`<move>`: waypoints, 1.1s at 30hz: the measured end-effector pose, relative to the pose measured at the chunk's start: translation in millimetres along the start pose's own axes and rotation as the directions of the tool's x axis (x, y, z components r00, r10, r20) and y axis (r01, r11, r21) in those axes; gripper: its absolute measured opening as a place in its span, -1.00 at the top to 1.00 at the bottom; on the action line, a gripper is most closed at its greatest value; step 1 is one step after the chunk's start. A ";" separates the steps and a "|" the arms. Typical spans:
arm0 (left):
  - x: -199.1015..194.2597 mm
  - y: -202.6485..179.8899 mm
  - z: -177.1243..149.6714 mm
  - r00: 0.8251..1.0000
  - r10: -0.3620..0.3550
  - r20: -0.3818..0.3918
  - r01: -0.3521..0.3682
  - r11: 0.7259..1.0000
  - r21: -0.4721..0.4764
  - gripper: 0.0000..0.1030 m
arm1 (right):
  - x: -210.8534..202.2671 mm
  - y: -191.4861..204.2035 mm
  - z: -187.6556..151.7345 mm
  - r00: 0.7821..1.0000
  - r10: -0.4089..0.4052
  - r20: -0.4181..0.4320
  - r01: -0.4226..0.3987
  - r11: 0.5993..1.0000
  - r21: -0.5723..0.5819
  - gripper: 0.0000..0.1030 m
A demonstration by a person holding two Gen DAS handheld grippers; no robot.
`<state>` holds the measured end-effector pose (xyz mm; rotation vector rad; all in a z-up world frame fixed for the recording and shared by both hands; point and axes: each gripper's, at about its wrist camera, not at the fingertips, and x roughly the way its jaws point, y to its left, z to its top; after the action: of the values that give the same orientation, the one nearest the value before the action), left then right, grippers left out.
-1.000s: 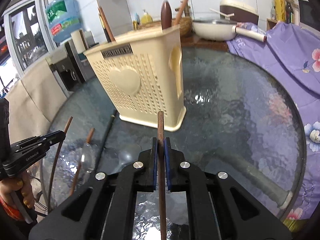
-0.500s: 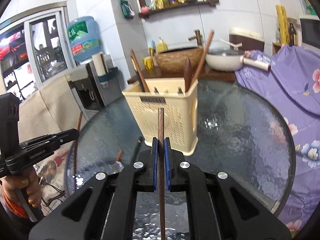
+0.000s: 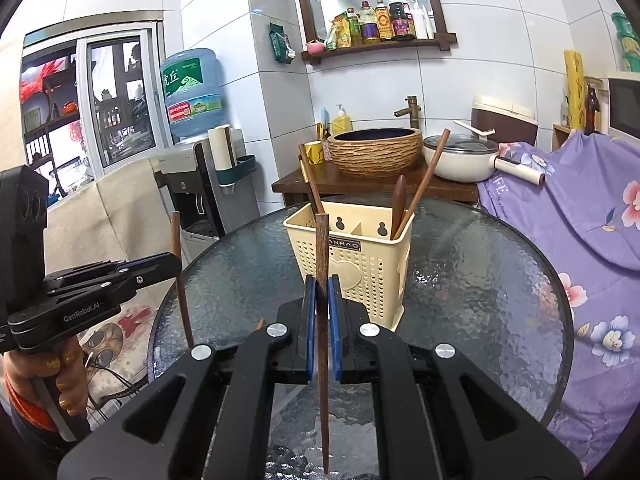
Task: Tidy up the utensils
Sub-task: 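Lift both brown chopsticks upright and carry them over the cream holder, then lower both chopsticks into the holder and open both tools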
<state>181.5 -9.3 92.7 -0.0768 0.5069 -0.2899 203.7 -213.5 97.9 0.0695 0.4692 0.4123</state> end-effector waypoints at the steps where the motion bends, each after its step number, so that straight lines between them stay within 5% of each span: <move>1: -1.1 -0.3 0.0 1.000 -0.003 0.002 0.003 1.000 0.001 0.87 | -1.0 1.0 0.6 1.000 0.000 0.002 0.000 1.000 -0.004 0.87; 16: -10.9 -20.7 43.1 0.996 -0.045 0.075 0.040 0.997 0.065 0.87 | -8.2 2.8 40.9 0.998 0.043 0.039 -0.042 0.999 -0.029 0.87; 24: -16.0 -30.6 114.9 0.985 -0.051 0.166 0.039 0.997 0.074 0.87 | -16.9 -1.8 113.1 0.989 0.070 0.133 -0.069 0.998 -0.011 0.86; 33: 12.9 -29.9 182.3 0.976 0.031 0.217 -0.036 0.999 0.017 0.87 | -4.8 -2.1 188.3 0.959 -0.030 0.283 0.033 0.999 -0.008 0.86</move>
<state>273.7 -41.5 250.0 -0.0789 0.2877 -0.2500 285.9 -212.0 267.4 0.1074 0.1844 0.3670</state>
